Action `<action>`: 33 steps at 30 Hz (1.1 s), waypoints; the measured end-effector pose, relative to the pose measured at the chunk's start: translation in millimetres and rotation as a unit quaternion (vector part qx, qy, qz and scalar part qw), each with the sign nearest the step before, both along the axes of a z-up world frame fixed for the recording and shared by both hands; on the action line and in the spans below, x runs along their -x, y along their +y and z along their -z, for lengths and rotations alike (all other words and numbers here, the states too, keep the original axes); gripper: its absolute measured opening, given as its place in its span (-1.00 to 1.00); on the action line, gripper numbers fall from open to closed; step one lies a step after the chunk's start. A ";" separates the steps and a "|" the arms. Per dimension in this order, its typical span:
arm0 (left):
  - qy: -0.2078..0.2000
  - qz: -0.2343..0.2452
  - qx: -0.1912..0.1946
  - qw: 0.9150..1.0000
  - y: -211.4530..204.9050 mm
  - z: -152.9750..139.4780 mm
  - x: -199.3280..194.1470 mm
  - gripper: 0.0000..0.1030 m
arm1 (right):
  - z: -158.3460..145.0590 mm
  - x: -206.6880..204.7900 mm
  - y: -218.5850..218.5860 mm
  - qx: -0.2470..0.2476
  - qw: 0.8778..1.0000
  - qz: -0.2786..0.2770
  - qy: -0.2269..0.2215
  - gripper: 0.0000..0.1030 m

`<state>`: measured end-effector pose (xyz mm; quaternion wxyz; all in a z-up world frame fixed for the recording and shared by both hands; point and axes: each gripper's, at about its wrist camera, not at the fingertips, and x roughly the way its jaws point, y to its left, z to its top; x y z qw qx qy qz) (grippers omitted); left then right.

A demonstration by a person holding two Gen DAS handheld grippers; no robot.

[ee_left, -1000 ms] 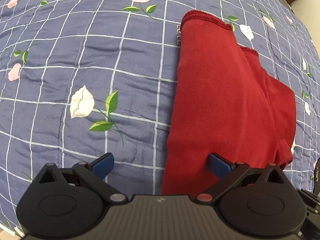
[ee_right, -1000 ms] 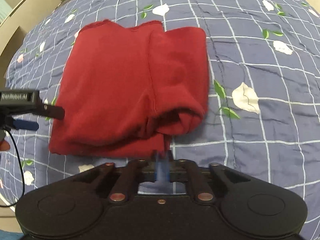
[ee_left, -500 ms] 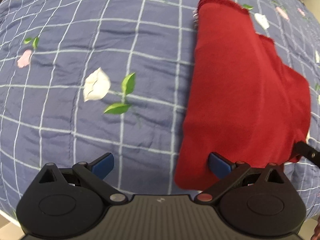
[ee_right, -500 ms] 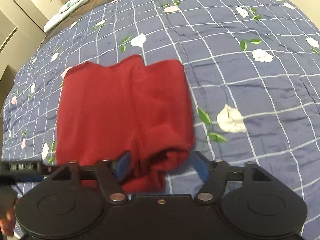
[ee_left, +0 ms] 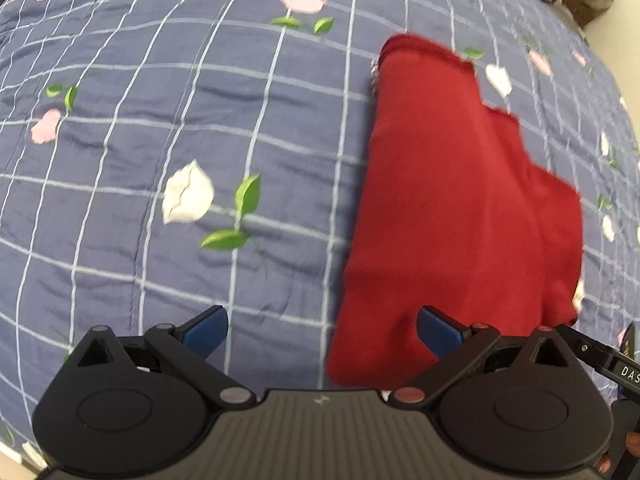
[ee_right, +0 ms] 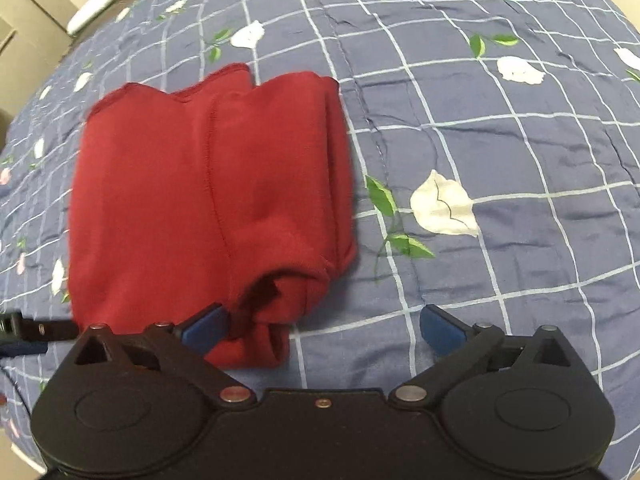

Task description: Fold small clothes

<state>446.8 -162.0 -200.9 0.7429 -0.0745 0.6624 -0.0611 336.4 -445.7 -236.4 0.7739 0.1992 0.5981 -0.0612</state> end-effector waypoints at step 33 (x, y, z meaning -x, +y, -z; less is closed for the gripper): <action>0.032 0.012 0.038 0.999 -26.9 41.9 -58.6 0.84 | 21.9 -68.1 -12.2 -0.051 0.997 0.054 -0.035 0.42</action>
